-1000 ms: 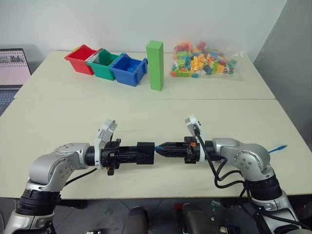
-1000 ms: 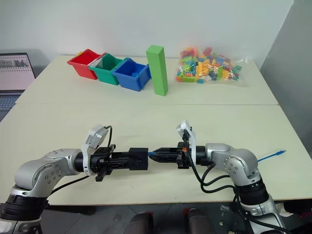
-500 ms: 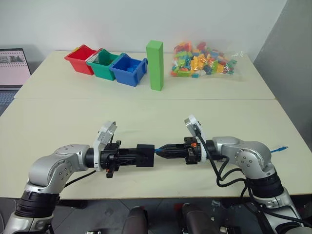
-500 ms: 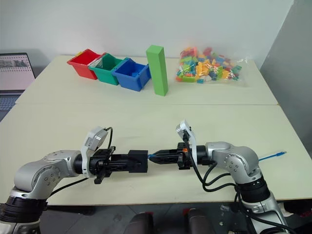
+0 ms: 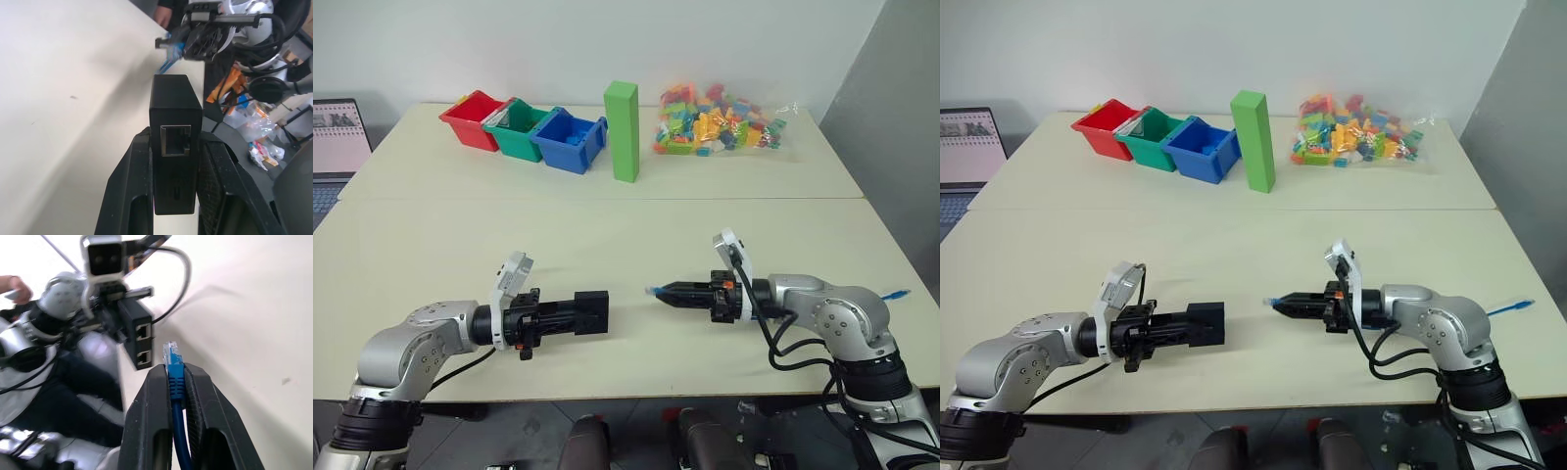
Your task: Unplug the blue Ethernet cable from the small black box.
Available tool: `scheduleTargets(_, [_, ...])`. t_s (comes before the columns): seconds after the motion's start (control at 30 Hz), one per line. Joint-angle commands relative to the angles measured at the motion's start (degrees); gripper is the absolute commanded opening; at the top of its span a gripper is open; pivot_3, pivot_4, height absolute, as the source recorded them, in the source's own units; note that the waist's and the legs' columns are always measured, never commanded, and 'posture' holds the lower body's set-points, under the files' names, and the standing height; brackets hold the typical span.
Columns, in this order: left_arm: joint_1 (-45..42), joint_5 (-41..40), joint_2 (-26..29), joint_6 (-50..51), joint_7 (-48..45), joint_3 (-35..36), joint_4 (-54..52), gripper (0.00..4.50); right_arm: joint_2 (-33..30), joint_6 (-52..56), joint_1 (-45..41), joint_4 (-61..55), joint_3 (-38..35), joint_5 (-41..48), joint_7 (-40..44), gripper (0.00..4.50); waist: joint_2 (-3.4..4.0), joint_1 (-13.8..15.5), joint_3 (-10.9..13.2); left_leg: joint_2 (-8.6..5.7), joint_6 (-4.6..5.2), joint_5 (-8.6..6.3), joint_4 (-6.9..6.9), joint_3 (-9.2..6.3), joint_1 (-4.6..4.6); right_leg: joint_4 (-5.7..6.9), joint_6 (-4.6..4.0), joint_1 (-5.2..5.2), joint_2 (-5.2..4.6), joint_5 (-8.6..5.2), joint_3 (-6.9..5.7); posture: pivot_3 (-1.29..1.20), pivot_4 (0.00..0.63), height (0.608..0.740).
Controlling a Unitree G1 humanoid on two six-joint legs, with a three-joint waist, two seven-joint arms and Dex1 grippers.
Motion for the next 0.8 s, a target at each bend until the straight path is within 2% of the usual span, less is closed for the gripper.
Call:
scheduleTargets(0.03, [0.1, -0.5, -0.3, -0.1, 2.5, 2.8, -0.7, 0.79, 5.0, -18.1, -5.2, 9.4, -0.8, -14.0, -10.6, 0.09, 0.02, -0.2, 0.0, 0.00, 0.00, 0.00, 0.02, 0.00, 0.00, 0.00, 0.00, -0.01, 0.00, 0.00, 0.01, 0.00, 0.150, 0.740])
scheduleTargets(0.17, [0.2, -0.3, -0.6, 0.0, 4.1, 2.3, -1.5, 0.79, 7.6, -35.5, -11.0, 23.7, 3.4, -29.3, -19.5, 0.09, 0.03, -0.2, 0.0, 0.00, 0.00, 0.00, 0.00, 0.06, 0.00, -0.01, 0.00, -0.03, 0.00, 0.00, 0.04, 0.00, 0.150, 0.740])
scheduleTargets(0.23, [-0.2, -0.3, -1.2, 0.1, 5.5, 2.4, -1.6, 0.79, 9.4, -40.7, -14.2, 31.3, 4.0, -33.7, -23.3, 0.09, 0.03, -0.2, 0.0, 0.00, -0.01, 0.00, -0.02, 0.10, -0.02, -0.02, 0.00, -0.05, -0.01, 0.01, 0.08, 0.00, 0.150, 0.740])
scheduleTargets(0.3, [-0.7, 0.7, -1.8, -0.3, 7.9, 2.3, -1.6, 0.79, 10.8, -44.3, -17.1, 38.6, 3.8, -36.4, -25.7, 0.79, 0.02, -0.2, 0.0, -0.01, -0.01, 0.00, -0.06, 0.11, -0.03, -0.02, -0.02, -0.07, -0.02, 0.01, 0.09, 0.00, 0.150, 0.740])
scheduleTargets(0.33, [-0.9, 0.7, -1.8, 0.3, 8.9, 2.3, -1.6, 0.79, 11.3, -45.8, -18.3, 41.3, 3.5, -37.3, -26.3, 0.90, 0.03, -0.2, 0.0, -0.01, -0.01, 0.00, -0.06, 0.09, -0.03, -0.01, -0.05, -0.07, -0.02, 0.03, 0.08, 0.00, 0.150, 0.740])
scheduleTargets(0.43, [-1.4, 1.6, -3.1, -0.7, 11.4, 2.6, -1.5, 0.79, 11.7, -48.7, -20.1, 45.1, 2.5, -38.4, -26.0, 1.69, 0.03, -0.1, 0.0, -0.02, -0.02, 0.00, -0.09, 0.09, -0.04, -0.01, -0.31, -0.08, -0.04, 0.18, 0.07, 0.00, 0.150, 0.740])
scheduleTargets(0.63, [-4.2, 6.3, -8.3, -6.0, 20.4, 3.5, 1.1, 0.79, 9.6, -49.5, -18.2, 39.5, 2.4, -38.4, -21.0, 2.97, 0.03, 0.0, 0.0, -0.06, -0.02, 0.00, -0.08, 0.09, -0.07, -0.02, -0.31, -0.06, -0.11, 0.19, 0.05, 0.00, 0.150, 0.740])
scheduleTargets(0.7, [-7.0, 11.4, -11.5, -12.2, 26.2, 3.7, 4.8, 0.79, 8.1, -46.8, -15.5, 32.0, 4.0, -36.2, -14.8, 3.41, 0.09, 0.4, 0.1, -0.08, -0.02, 0.01, -0.07, 0.06, -0.06, 0.02, -0.31, -0.05, -0.12, 0.19, 0.02, 0.00, 0.150, 0.740])
scheduleTargets(0.77, [-11.8, 18.9, -14.6, -23.2, 34.0, 4.6, 12.7, 0.79, 5.6, -39.4, -11.7, 19.7, 6.2, -31.6, -7.2, 3.89, 0.10, 0.8, 0.1, -0.04, -0.01, 0.01, -0.04, 0.04, -0.07, 0.02, -0.31, -0.04, -0.09, 0.19, 0.00, 0.00, 0.150, 0.740])
scheduleTargets(0.8, [-13.5, 21.6, -15.5, -27.5, 36.4, 4.9, 16.0, 0.79, 4.7, -36.3, -10.4, 15.2, 6.8, -30.0, -5.0, 3.89, 0.09, 1.0, 0.1, -0.06, -0.01, 0.01, -0.04, 0.03, -0.06, 0.03, -0.31, -0.03, -0.10, 0.19, -0.01, 0.00, 0.150, 0.740])
